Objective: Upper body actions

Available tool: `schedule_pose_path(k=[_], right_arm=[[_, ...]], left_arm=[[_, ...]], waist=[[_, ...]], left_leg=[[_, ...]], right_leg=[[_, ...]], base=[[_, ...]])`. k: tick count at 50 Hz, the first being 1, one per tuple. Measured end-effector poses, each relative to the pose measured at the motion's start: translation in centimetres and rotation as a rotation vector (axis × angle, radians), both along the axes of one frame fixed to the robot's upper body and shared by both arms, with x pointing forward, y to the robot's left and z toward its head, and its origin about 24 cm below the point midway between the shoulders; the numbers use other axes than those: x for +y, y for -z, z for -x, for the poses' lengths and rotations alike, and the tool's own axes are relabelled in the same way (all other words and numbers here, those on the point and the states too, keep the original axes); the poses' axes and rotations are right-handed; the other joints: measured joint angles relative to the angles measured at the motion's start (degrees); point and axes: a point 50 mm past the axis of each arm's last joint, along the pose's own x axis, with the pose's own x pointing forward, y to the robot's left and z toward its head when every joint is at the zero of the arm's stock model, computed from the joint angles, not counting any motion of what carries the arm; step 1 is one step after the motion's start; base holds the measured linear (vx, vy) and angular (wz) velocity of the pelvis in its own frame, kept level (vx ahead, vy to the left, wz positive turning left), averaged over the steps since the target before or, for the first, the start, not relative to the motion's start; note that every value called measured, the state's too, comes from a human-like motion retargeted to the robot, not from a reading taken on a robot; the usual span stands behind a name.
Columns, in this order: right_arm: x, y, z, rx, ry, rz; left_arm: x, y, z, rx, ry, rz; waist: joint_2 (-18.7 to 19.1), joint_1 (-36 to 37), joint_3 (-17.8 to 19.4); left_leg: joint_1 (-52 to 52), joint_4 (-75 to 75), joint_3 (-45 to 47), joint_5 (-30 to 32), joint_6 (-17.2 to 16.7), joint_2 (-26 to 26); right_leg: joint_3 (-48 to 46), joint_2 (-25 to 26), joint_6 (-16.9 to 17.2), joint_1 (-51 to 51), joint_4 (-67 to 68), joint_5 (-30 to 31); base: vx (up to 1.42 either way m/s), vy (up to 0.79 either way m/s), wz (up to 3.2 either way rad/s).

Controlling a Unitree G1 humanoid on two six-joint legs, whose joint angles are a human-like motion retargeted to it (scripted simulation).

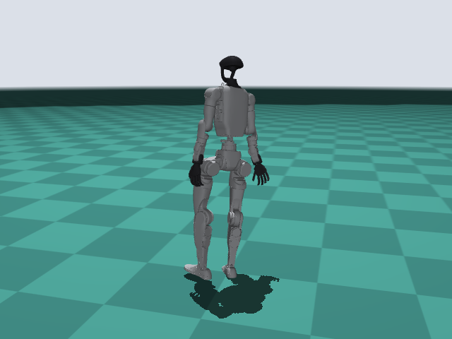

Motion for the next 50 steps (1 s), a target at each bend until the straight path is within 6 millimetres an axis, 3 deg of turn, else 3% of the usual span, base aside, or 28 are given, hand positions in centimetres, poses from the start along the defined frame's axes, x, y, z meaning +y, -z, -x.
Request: schedule_pose_path(k=[2,4,10,13,15,17,18,20,23,27,32,36,40,45,47,50], right_arm=[[0.2,0.2,-2.5,-0.043,-0.114,-0.044],[0.5,0.4,-4.9,-0.103,-0.233,-0.080],[2.4,-0.1,-11.6,-0.362,-0.469,-0.183],[2.7,-0.4,-12.8,-0.437,-0.484,-0.195],[2.2,-0.4,-12.5,-0.436,-0.468,-0.181],[1.5,-0.2,-11.3,-0.417,-0.438,-0.160],[1.1,-0.2,-10.7,-0.406,-0.419,-0.147],[0.5,0.0,-9.1,-0.375,-0.374,-0.120],[-0.3,0.3,-5.6,-0.290,-0.289,-0.084],[-0.9,0.2,-0.9,-0.162,-0.178,-0.047],[-2.0,-0.4,2.3,-0.055,-0.130,0.025],[-3.0,-1.4,4.7,0.072,-0.055,0.098],[-2.4,-1.9,6.9,0.125,0.090,0.132],[-1.6,-1.4,6.9,0.073,0.139,0.097],[-1.5,-1.1,6.2,0.051,0.100,0.089],[-2.0,-0.6,2.8,-0.015,-0.002,0.053]], left_arm=[[0.3,0.2,1.7,0.039,-0.020,-0.008],[0.2,0.5,4.6,0.124,-0.071,0.012],[-2.1,-0.3,13.4,0.433,-0.302,0.148],[-2.9,-0.7,15.4,0.501,-0.350,0.179],[-3.0,-0.9,16.1,0.520,-0.347,0.180],[-2.9,-0.9,16.1,0.520,-0.322,0.176],[-2.8,-0.8,15.8,0.515,-0.306,0.174],[-2.5,-0.7,15.2,0.503,-0.275,0.163],[-1.6,-0.5,13.7,0.477,-0.230,0.140],[-0.6,-0.1,10.4,0.381,-0.157,0.105],[0.8,0.0,4.9,0.214,-0.081,0.075],[2.4,-0.6,0.7,0.120,-0.018,0.015],[2.8,-1.4,-3.8,-0.022,0.051,-0.035],[1.3,-1.6,-5.9,-0.150,0.078,-0.057],[0.8,-1.2,-4.9,-0.147,0.084,-0.042],[0.8,-0.6,-2.5,-0.098,0.091,-0.006]], waist=[[-0.94,1.75,0.22],[-1.27,2.45,-0.70],[-1.74,0.90,-2.76],[-1.58,2.22,-2.48],[-1.02,2.90,-2.91],[0.21,3.21,-3.39],[1.24,3.05,-3.59],[4.00,0.85,-3.38],[5.15,-3.61,-1.82],[4.76,-7.68,2.82],[5.60,-18.92,11.54],[7.60,-24.56,15.68],[9.71,-25.40,17.59],[9.51,-22.55,15.90],[8.24,-21.77,14.45],[5.49,-18.93,12.17]], left_leg=[[0.78,0.47,1.64,-1.38,0.18,-0.07],[1.72,-0.16,3.14,-2.37,0.86,-0.51],[3.81,-1.01,6.21,-4.87,2.81,-2.15],[5.64,-1.59,7.11,-5.91,4.03,-3.27],[6.58,-2.21,6.51,-6.35,4.77,-3.76],[7.35,-2.40,5.26,-6.68,5.21,-3.33],[7.45,-2.23,4.31,-6.84,5.35,-2.55],[7.54,-0.89,0.88,-7.25,5.46,-0.22],[8.37,0.83,-3.85,-7.75,6.01,0.40],[11.07,1.32,-6.55,-7.60,7.44,-0.15],[14.20,1.57,-10.49,-6.91,8.31,2.28],[13.45,2.04,-12.14,-6.24,8.58,6.13],[11.33,4.04,-14.77,-6.36,8.76,8.49],[11.15,3.94,-15.48,-6.47,8.75,7.18],[12.25,2.30,-14.99,-5.94,8.83,5.59],[13.41,1.25,-11.60,-6.42,8.95,2.71]], right_leg=[[1.62,-0.74,0.47,-0.08,0.05,0.48],[3.05,-1.10,1.02,-0.25,0.09,0.78],[5.93,-2.59,2.84,-0.35,1.36,0.21],[6.78,-3.85,4.16,0.04,4.77,-1.81],[5.92,-4.43,3.99,-0.79,9.50,-2.63],[4.75,-5.09,2.80,-3.15,17.12,1.87],[4.32,-5.70,2.17,-4.88,22.10,5.14],[3.82,-5.99,-3.17,-9.44,34.21,7.18],[3.70,-7.89,-1.48,-15.04,39.67,5.45],[4.24,-10.85,1.96,-24.42,29.01,5.00],[8.96,-11.63,6.00,-37.28,9.69,3.81],[8.88,-12.63,5.51,-47.71,5.86,2.67],[12.00,-13.26,3.85,-50.88,7.78,3.04],[13.24,-12.54,4.02,-43.96,4.71,2.31],[12.17,-12.32,4.29,-38.83,4.63,2.45],[13.19,-10.31,4.61,-30.93,5.61,4.21]], base=[[-0.04,0.15,-0.66],[0.02,0.28,-0.61],[-0.01,0.28,-0.42],[-0.05,0.28,-0.30],[-0.05,0.34,0.12],[0.01,0.23,0.38],[-0.04,0.19,0.70],[-0.09,0.21,1.11],[0.00,0.06,1.25],[-0.04,0.05,0.73],[-0.17,0.05,0.76],[-0.10,0.06,0.42],[-0.05,-0.01,0.60],[0.01,0.00,0.15],[0.03,-0.01,-0.21],[0.07,-0.05,-0.82]])
